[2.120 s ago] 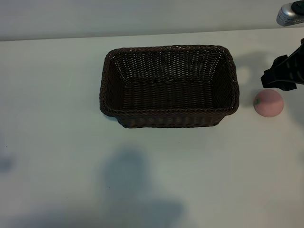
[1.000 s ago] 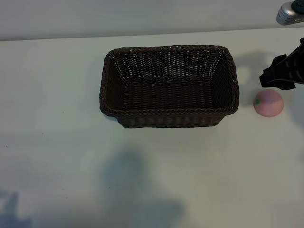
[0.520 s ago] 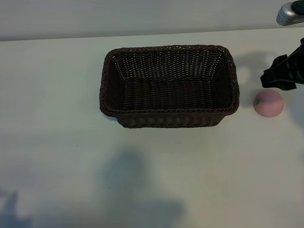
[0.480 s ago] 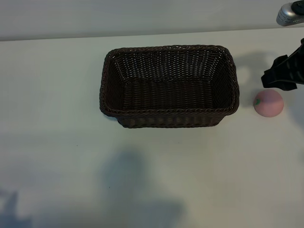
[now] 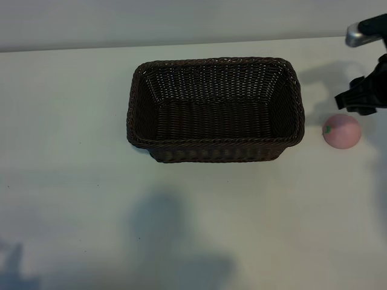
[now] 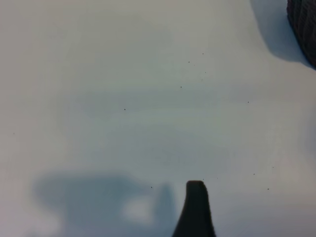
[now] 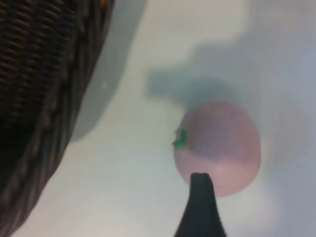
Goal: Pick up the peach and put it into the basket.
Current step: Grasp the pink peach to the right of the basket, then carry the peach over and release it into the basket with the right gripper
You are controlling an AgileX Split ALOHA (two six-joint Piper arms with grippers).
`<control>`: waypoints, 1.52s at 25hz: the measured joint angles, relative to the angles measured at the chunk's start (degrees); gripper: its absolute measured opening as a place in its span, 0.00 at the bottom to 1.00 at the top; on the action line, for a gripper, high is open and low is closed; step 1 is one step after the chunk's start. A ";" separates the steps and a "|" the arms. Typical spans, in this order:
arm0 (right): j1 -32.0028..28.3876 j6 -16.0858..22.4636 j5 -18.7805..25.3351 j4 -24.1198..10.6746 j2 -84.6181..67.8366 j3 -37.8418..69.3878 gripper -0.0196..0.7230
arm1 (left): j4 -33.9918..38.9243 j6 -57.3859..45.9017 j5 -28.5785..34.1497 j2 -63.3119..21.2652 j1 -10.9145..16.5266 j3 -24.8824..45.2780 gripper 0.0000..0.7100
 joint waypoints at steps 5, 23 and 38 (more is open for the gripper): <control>0.00 0.58 -5.83 0.00 5.22 0.00 0.76 | 0.00 0.00 0.00 0.00 0.00 0.00 0.83; 0.00 10.06 -11.66 -5.91 16.96 -0.25 0.23 | 0.00 0.00 0.00 0.00 0.00 0.00 0.83; 0.02 11.25 5.62 -7.23 4.26 -8.77 0.09 | 0.00 0.00 -0.05 0.00 0.00 0.00 0.83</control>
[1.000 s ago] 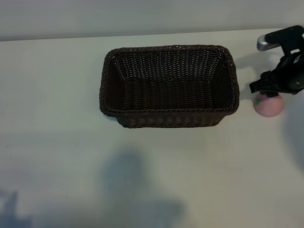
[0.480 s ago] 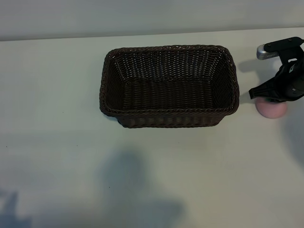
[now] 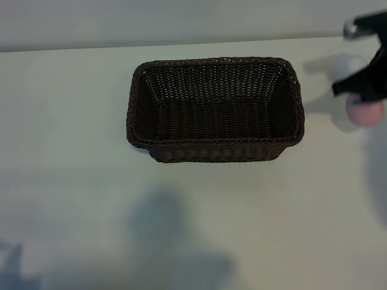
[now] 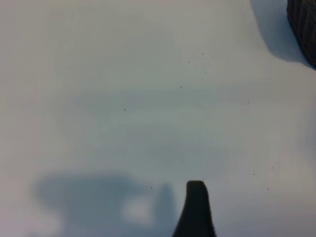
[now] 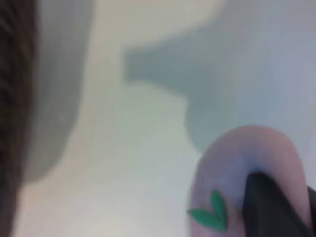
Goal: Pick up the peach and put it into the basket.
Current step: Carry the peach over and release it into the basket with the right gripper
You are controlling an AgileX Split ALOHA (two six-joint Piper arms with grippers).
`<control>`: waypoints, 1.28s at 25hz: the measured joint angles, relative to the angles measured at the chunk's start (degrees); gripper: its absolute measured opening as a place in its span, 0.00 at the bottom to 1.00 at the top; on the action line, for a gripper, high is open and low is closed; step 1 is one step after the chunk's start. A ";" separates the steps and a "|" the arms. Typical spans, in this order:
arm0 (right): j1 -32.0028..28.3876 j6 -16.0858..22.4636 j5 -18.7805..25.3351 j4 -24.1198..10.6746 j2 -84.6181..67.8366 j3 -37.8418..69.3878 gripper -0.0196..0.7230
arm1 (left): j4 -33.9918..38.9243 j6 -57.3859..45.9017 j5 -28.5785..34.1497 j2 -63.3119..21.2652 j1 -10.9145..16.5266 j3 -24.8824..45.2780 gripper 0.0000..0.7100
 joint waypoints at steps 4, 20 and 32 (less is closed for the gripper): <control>0.00 0.00 3.04 0.26 -2.74 -3.64 0.09 | 0.00 0.00 0.00 0.00 0.00 0.00 0.83; 18.50 -2.76 5.15 5.51 -1.91 -11.54 0.09 | 0.00 0.00 0.00 0.00 0.00 0.00 0.83; 24.63 -2.86 4.43 3.24 14.04 -19.41 0.09 | 0.00 0.00 0.00 0.00 0.00 0.00 0.83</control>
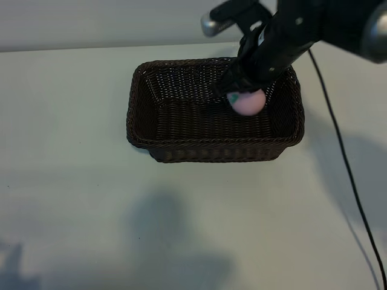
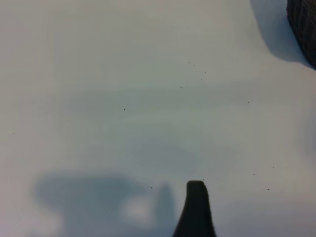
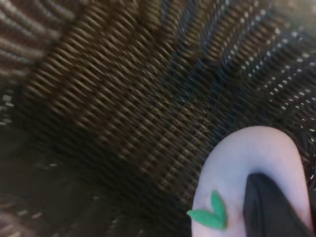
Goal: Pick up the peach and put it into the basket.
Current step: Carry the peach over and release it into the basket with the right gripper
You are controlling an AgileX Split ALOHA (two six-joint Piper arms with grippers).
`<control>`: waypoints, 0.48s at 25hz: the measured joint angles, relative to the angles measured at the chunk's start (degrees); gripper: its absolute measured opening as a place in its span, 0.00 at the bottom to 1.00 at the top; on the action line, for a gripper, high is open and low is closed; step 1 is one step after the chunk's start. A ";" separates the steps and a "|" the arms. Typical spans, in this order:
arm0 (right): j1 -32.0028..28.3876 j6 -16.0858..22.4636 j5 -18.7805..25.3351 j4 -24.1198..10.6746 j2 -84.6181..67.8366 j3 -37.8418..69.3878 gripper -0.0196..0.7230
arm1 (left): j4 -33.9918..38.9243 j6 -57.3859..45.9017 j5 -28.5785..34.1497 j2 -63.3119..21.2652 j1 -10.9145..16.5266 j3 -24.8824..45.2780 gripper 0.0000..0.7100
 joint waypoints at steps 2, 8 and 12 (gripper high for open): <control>0.00 0.00 0.00 -1.04 2.88 -0.65 0.09 | 0.00 0.00 0.00 0.00 0.00 0.00 0.83; 0.00 -0.10 -0.06 -1.92 6.88 -1.07 0.19 | 0.00 0.00 0.00 0.00 0.00 0.00 0.83; 0.00 -0.10 -0.19 -1.92 6.82 -1.65 0.51 | 0.00 0.00 0.00 0.00 0.00 0.00 0.83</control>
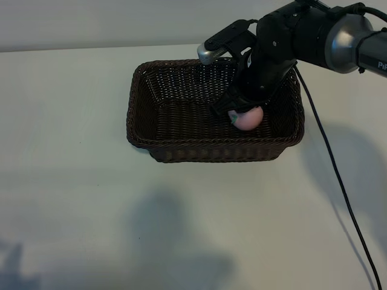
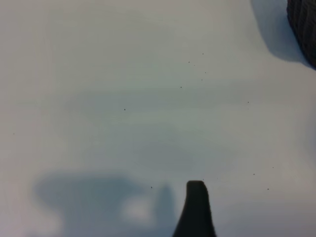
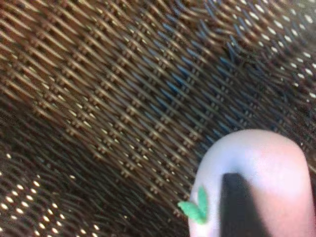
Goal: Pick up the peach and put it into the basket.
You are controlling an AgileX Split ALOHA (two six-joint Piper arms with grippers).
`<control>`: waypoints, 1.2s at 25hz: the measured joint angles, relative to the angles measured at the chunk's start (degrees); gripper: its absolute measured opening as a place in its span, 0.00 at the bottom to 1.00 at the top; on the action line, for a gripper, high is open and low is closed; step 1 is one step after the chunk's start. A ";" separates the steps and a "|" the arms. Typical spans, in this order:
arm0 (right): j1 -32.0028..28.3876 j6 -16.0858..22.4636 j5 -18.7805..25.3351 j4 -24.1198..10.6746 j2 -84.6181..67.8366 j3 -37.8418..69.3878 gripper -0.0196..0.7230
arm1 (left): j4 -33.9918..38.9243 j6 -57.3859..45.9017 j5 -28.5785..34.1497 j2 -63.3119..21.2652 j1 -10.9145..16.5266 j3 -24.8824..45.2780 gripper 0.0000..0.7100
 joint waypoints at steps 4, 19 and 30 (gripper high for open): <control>0.00 0.00 1.49 0.00 0.00 -1.19 0.85 | 0.00 0.00 0.00 0.00 0.00 0.00 0.83; -5.52 1.50 15.93 -0.53 -6.34 -13.93 0.89 | 0.02 0.00 0.00 0.00 0.00 0.00 0.83; -32.26 0.81 22.95 -1.09 -7.46 -14.25 0.86 | 0.02 0.00 0.00 0.00 0.00 0.00 0.83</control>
